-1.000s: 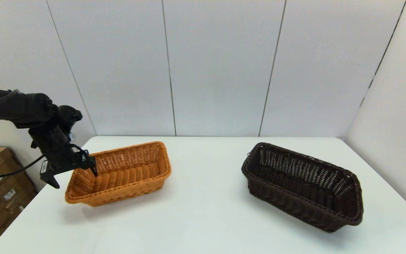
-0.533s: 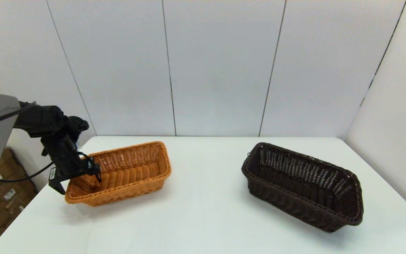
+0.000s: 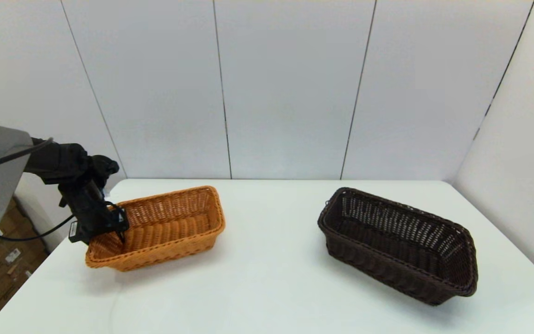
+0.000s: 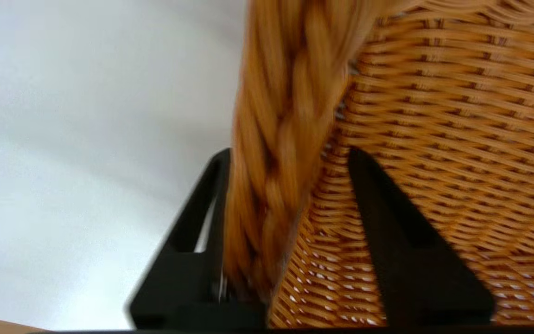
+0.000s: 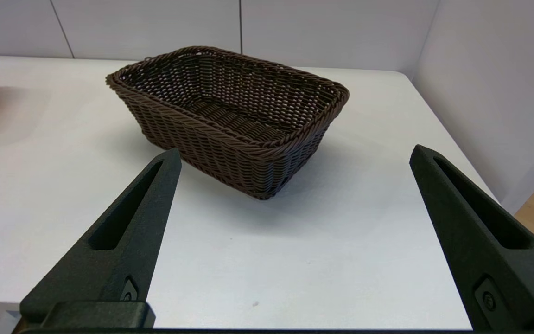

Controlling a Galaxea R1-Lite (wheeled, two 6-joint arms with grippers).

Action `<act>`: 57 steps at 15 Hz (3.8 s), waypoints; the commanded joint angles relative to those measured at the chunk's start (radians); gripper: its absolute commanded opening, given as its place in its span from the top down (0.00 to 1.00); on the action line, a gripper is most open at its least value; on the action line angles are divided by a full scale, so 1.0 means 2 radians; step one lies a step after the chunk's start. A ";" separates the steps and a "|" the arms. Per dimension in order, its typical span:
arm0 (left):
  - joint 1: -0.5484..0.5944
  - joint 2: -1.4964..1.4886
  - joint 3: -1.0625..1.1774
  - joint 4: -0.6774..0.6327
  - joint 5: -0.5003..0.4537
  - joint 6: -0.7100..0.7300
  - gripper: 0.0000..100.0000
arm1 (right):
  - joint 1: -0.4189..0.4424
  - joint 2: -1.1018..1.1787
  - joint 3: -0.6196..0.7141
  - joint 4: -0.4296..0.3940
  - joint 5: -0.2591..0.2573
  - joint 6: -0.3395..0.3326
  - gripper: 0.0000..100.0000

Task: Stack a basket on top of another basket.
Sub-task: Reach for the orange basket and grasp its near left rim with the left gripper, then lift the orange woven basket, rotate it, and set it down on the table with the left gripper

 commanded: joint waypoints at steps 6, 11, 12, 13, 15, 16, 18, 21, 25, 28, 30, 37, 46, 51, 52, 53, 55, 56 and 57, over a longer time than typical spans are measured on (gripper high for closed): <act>0.016 -0.001 0.004 -0.001 -0.035 -0.002 1.00 | 0.000 0.001 0.001 0.000 0.000 0.000 0.00; 0.023 -0.042 0.002 0.000 -0.079 -0.002 1.00 | 0.000 0.001 0.001 0.000 0.000 0.000 0.00; 0.024 -0.059 0.002 0.000 -0.107 -0.001 1.00 | 0.000 0.001 0.001 0.000 0.000 0.000 0.00; 0.024 -0.070 0.003 0.000 -0.130 0.000 1.00 | 0.000 0.001 0.001 0.000 0.000 0.000 0.00; 0.023 -0.081 0.005 0.004 -0.173 0.014 1.00 | 0.000 0.001 0.001 0.000 0.000 0.000 0.00; 0.023 -0.083 0.011 0.007 -0.185 0.028 1.00 | 0.000 0.001 0.001 0.000 0.000 0.000 0.00; 0.021 -0.084 0.027 0.007 -0.203 0.046 1.00 | 0.000 0.001 0.001 0.000 0.000 0.000 0.00; 0.020 -0.091 0.045 0.007 -0.257 0.078 1.00 | 0.000 0.001 0.001 0.000 0.000 0.000 0.00; -0.008 -0.100 0.085 0.004 -0.268 0.184 1.00 | 0.000 0.001 0.001 0.000 0.000 0.000 0.00; -0.035 -0.099 0.092 0.003 -0.268 0.222 1.00 | 0.000 0.001 0.001 0.000 0.000 0.000 0.00; -0.060 -0.093 0.089 -0.006 -0.267 0.216 1.00 | 0.000 0.001 0.001 0.000 0.000 0.000 0.00; -0.161 -0.078 0.086 -0.045 -0.247 0.098 1.00 | 0.000 0.001 0.001 0.000 0.000 0.000 0.00; -0.206 -0.078 0.092 -0.060 -0.212 0.049 1.00 | 0.000 0.001 0.001 0.000 0.000 0.000 0.00; -0.205 -0.061 0.099 -0.061 -0.211 0.048 1.00 | 0.000 0.001 0.001 0.000 0.000 0.000 0.00; -0.205 -0.061 0.103 -0.061 -0.210 0.048 1.00 | 0.000 0.001 0.001 0.000 0.000 0.000 0.00; -0.203 -0.061 0.106 -0.063 -0.210 0.048 1.00 | 0.000 0.001 0.001 0.000 0.000 0.000 0.00; -0.202 -0.061 0.113 -0.076 -0.209 0.048 1.00 | 0.000 0.001 0.001 0.000 0.000 0.000 0.00; -0.202 -0.062 0.113 -0.077 -0.209 0.048 1.00 | 0.000 0.001 0.001 0.000 0.000 0.000 0.00; -0.202 -0.064 0.113 -0.076 -0.209 0.048 1.00 | 0.000 0.001 0.001 0.000 0.000 0.000 0.00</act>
